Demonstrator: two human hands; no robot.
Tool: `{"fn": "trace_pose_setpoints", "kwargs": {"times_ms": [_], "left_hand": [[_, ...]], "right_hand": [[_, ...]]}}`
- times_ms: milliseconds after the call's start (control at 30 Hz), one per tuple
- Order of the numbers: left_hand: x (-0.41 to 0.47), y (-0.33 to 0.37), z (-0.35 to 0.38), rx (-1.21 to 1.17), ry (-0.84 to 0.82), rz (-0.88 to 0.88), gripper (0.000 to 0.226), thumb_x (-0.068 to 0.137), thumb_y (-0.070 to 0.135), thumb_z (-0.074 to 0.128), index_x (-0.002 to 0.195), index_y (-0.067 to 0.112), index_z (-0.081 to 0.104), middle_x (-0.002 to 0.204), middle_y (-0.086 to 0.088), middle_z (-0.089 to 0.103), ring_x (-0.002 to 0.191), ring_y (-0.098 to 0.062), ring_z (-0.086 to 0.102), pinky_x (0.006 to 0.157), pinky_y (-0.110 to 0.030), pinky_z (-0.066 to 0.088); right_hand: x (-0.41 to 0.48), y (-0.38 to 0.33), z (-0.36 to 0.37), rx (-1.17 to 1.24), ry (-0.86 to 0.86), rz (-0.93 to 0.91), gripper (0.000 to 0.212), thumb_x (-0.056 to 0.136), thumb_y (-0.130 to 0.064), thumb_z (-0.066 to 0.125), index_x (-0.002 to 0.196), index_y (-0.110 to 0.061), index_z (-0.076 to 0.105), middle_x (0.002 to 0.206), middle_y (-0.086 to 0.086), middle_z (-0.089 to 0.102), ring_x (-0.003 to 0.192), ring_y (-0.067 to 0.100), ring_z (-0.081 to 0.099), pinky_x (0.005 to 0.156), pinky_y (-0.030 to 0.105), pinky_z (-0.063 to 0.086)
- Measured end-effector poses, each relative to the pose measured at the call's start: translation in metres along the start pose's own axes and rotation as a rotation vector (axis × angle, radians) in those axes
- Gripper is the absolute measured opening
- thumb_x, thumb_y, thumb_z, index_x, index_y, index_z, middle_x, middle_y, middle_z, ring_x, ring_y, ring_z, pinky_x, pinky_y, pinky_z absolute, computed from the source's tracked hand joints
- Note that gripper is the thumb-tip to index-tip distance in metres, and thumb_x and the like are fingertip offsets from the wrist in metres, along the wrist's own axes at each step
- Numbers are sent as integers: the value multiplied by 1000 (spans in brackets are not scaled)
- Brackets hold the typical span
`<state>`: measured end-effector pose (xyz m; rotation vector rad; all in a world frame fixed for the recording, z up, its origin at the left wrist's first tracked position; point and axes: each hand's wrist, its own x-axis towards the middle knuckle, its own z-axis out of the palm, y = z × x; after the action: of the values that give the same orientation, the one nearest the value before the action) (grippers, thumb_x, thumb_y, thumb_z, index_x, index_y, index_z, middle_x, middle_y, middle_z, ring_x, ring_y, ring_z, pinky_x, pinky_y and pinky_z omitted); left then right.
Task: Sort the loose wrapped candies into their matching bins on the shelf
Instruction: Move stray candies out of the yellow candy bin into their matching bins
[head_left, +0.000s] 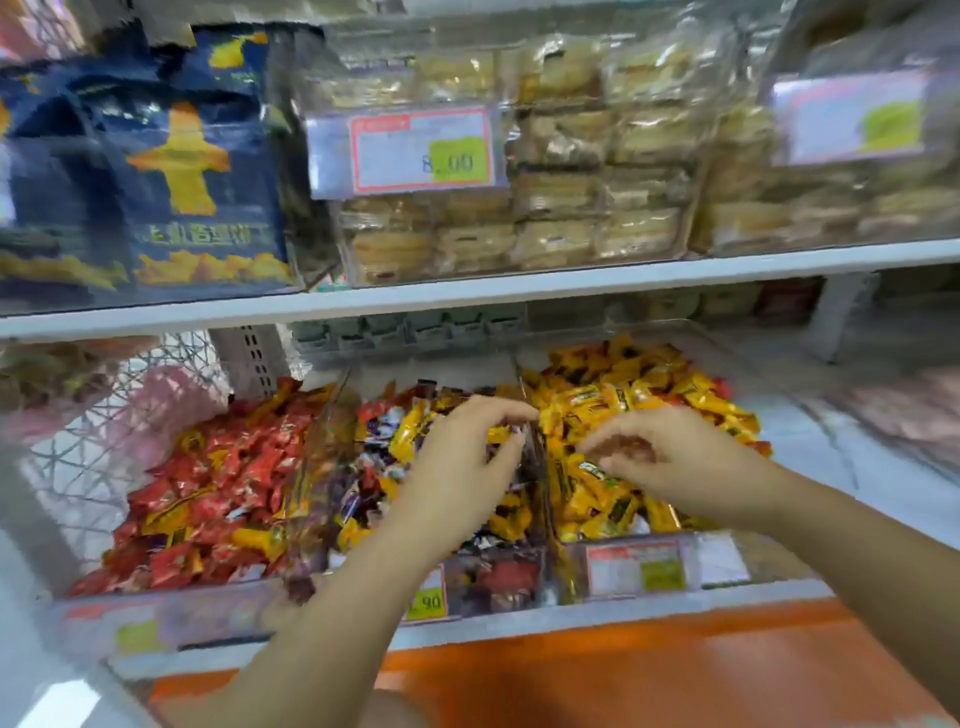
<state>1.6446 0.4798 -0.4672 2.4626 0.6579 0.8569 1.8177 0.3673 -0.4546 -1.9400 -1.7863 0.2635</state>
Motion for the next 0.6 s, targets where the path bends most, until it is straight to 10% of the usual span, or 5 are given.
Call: {"fn": "trace_pose_setpoints", "kwargs": {"times_ms": [333,600], "left_hand": [[21,1,48,-26,21,-41,25,95,21,54,103,44,55,103,33,47,108,5,38,93,-18,32],[18,-4,56,-92,58,-64,31,95,20,52,99,50,52,101,38,43,108,10,34,90,-6,26]], "right_hand": [[3,64,-6,-426,-162,4,40,87,-37,64,125,-33,56,127,-15,54,118,8,42,99,26,36],[-3,85,-21,-479,-114,64,29,83,-45,64,111,-42,63,110,-24,59,101,7,37,94,31,39]]}}
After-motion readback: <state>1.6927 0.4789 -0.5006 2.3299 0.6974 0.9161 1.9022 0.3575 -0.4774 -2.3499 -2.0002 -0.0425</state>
